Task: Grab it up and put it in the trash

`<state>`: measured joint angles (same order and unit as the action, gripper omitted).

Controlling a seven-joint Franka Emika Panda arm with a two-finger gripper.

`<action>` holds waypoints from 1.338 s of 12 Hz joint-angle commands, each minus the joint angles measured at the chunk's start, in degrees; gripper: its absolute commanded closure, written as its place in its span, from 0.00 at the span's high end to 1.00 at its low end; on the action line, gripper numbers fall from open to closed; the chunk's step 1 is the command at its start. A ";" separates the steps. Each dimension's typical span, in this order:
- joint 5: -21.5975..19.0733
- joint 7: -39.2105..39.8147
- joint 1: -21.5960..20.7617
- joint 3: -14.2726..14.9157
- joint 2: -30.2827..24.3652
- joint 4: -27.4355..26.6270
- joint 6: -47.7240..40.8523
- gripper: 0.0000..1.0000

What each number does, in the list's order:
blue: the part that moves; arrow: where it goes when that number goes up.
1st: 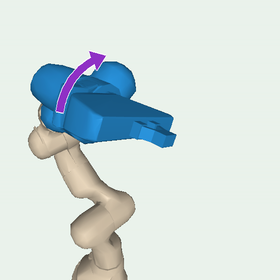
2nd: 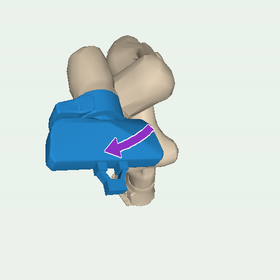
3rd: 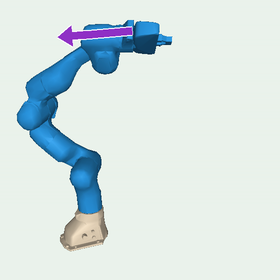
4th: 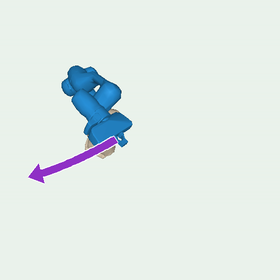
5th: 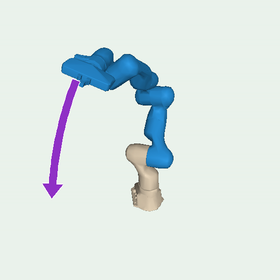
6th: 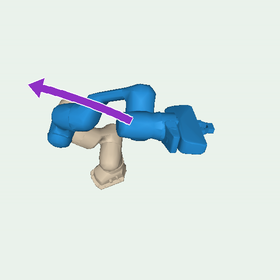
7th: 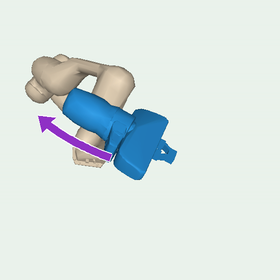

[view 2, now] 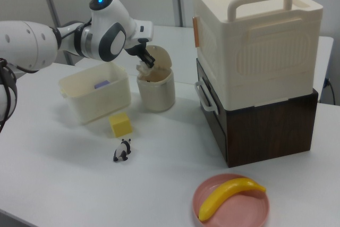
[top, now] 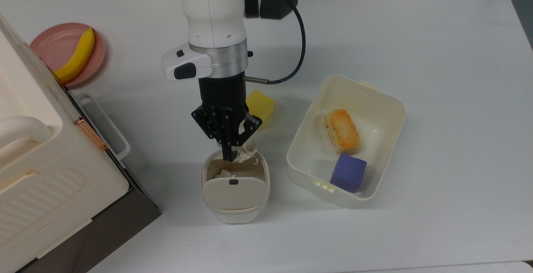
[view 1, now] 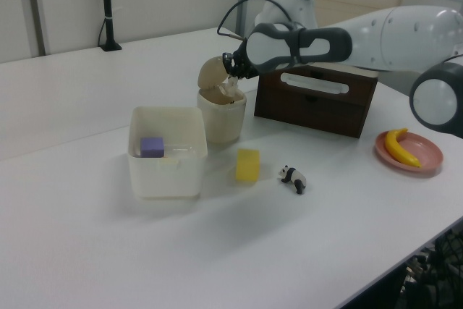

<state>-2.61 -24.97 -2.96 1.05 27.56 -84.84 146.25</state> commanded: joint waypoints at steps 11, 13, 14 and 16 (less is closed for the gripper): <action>3.85 0.36 -0.20 0.18 0.75 0.99 2.64 0.93; 3.76 0.62 -0.03 0.18 -3.45 -1.54 1.94 1.00; 3.76 0.71 -0.03 0.18 -5.30 -2.95 1.15 1.00; 3.67 4.37 0.41 0.09 -10.66 -4.45 -9.43 1.00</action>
<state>0.58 -24.83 -2.92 1.06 25.87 -83.76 147.05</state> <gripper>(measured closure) 0.000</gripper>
